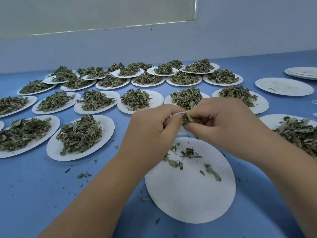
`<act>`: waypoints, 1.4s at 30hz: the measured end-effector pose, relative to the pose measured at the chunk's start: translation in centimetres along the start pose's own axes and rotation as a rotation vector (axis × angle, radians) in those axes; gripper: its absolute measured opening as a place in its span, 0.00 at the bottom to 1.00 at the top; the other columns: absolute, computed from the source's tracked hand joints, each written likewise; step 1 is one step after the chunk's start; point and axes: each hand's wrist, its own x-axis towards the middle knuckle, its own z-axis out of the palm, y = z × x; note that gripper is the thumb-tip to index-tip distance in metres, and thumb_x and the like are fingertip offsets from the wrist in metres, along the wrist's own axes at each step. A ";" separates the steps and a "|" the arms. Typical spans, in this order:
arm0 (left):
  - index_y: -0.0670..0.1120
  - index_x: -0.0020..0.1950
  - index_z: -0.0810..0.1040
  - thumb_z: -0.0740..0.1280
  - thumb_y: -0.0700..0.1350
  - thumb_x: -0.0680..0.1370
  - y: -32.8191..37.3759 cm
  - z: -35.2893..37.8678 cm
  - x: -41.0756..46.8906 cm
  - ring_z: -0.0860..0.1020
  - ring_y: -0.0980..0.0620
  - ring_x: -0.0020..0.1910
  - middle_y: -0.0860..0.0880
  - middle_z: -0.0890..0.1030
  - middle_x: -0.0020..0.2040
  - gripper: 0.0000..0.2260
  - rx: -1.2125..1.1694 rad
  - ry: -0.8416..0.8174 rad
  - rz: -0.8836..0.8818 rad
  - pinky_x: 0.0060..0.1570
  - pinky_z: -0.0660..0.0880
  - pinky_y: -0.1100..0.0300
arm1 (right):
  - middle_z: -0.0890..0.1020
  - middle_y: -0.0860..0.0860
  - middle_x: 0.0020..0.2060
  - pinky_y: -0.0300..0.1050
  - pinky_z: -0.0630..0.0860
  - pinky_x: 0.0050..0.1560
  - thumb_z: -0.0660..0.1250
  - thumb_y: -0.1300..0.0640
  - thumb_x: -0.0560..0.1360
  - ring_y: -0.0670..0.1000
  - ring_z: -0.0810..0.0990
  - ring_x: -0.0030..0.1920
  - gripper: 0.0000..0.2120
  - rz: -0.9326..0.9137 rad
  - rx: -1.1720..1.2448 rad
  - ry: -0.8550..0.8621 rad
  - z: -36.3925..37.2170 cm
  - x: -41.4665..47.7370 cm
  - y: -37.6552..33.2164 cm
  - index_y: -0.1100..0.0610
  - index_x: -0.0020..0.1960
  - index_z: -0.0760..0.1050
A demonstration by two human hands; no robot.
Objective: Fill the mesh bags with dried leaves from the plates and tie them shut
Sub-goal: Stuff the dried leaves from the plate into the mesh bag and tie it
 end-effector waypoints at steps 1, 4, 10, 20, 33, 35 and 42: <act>0.49 0.49 0.84 0.64 0.44 0.77 0.0 0.1 0.0 0.69 0.52 0.28 0.49 0.71 0.25 0.08 -0.006 -0.002 -0.006 0.29 0.62 0.69 | 0.76 0.49 0.32 0.47 0.70 0.39 0.65 0.50 0.71 0.49 0.73 0.35 0.11 -0.004 -0.066 0.012 0.1 0.0 -0.2 0.55 0.37 0.80; 0.50 0.49 0.84 0.64 0.43 0.77 -0.1 0.3 0.0 0.69 0.55 0.28 0.51 0.70 0.25 0.08 -0.019 0.002 -0.010 0.29 0.63 0.69 | 0.74 0.47 0.33 0.47 0.70 0.39 0.68 0.56 0.74 0.46 0.71 0.36 0.06 -0.031 -0.163 0.052 0.6 -0.3 -0.5 0.55 0.40 0.82; 0.50 0.49 0.84 0.64 0.42 0.78 0.0 0.5 -0.2 0.69 0.58 0.28 0.55 0.68 0.25 0.09 -0.040 -0.010 -0.025 0.30 0.63 0.70 | 0.71 0.46 0.39 0.42 0.66 0.39 0.68 0.49 0.74 0.46 0.68 0.39 0.09 -0.003 -0.249 -0.023 1.0 -0.5 -1.0 0.53 0.47 0.81; 0.49 0.47 0.84 0.66 0.40 0.77 0.2 0.6 -0.2 0.69 0.61 0.26 0.57 0.68 0.24 0.08 -0.045 0.028 -0.060 0.29 0.61 0.74 | 0.74 0.47 0.40 0.41 0.70 0.43 0.70 0.52 0.74 0.45 0.71 0.37 0.04 0.020 -0.174 0.062 1.2 -0.5 -1.2 0.51 0.44 0.81; 0.50 0.47 0.84 0.66 0.39 0.77 0.2 0.5 -0.3 0.69 0.60 0.27 0.55 0.71 0.26 0.09 -0.073 0.028 -0.095 0.29 0.62 0.73 | 0.79 0.48 0.37 0.52 0.75 0.41 0.70 0.60 0.73 0.49 0.76 0.39 0.05 -0.033 -0.177 0.102 1.3 -0.5 -1.3 0.52 0.40 0.80; 0.51 0.47 0.84 0.66 0.40 0.78 0.2 0.5 -0.2 0.70 0.60 0.27 0.55 0.74 0.26 0.09 -0.078 0.036 -0.094 0.29 0.62 0.73 | 0.79 0.46 0.38 0.47 0.74 0.43 0.71 0.55 0.73 0.48 0.76 0.41 0.04 -0.022 -0.135 0.109 1.3 -0.5 -1.3 0.49 0.41 0.82; 0.52 0.47 0.82 0.65 0.43 0.79 -0.1 0.1 -0.1 0.75 0.48 0.31 0.42 0.77 0.31 0.07 -0.133 0.076 -0.149 0.33 0.72 0.55 | 0.81 0.41 0.40 0.31 0.70 0.31 0.68 0.41 0.67 0.41 0.76 0.32 0.10 0.241 0.311 0.175 -0.3 -0.1 -0.2 0.46 0.43 0.78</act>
